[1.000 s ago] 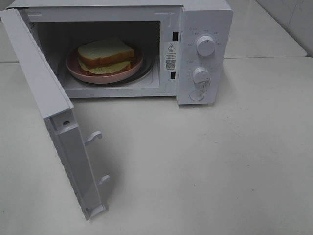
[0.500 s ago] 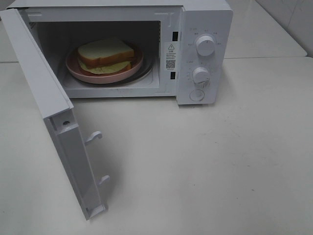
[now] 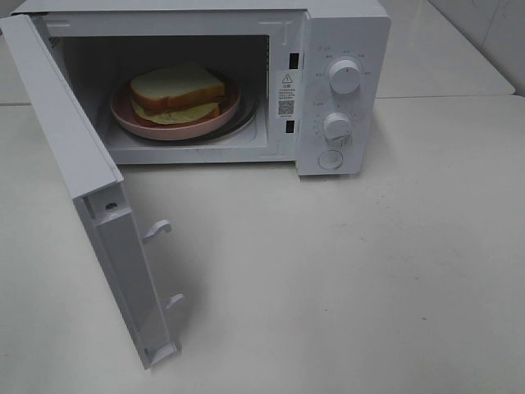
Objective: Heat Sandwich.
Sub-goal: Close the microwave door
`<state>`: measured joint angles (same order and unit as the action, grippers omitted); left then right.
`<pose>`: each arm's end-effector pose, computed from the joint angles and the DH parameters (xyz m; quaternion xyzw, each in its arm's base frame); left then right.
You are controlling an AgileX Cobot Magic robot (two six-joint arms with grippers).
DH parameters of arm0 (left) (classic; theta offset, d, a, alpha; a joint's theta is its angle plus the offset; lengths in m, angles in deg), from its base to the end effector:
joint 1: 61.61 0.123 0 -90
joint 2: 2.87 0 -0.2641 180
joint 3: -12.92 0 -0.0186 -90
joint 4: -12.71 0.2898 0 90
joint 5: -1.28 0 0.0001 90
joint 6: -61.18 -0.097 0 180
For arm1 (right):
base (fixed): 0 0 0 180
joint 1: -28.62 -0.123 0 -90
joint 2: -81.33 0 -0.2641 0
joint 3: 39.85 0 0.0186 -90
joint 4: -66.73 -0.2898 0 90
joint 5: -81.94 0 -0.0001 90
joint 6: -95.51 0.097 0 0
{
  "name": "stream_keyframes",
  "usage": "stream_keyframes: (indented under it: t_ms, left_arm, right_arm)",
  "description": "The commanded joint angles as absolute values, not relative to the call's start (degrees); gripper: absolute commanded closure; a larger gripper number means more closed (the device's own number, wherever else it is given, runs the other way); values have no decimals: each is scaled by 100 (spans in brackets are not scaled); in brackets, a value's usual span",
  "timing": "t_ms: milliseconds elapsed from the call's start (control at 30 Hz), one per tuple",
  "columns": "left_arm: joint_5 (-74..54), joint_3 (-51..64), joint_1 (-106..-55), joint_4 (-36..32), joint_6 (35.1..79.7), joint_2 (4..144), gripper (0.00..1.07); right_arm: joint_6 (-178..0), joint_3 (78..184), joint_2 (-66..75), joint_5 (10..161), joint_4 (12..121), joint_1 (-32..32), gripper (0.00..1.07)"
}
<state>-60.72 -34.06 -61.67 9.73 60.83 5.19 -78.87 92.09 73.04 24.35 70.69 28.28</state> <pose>0.0516 -0.0045 0.2972 0.0046 0.8525 -0.0246 0.5221 0.0581 -0.0053 0.2979 0.0390 0.8370 -0.0062 0.5458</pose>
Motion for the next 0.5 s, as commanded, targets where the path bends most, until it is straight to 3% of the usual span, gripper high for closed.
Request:
stream_keyframes:
  t_ms: [33,500]
  left_arm:
    - [-5991,-3417,-6201,973,6083,439,10]
    - [-5991,-3417,-6201,973,6083,439,10]
  right_arm:
    - [-7944,9203,7476,2475,7046,2857,31]
    - [-7944,9203,7476,2475,7046,2857,31]
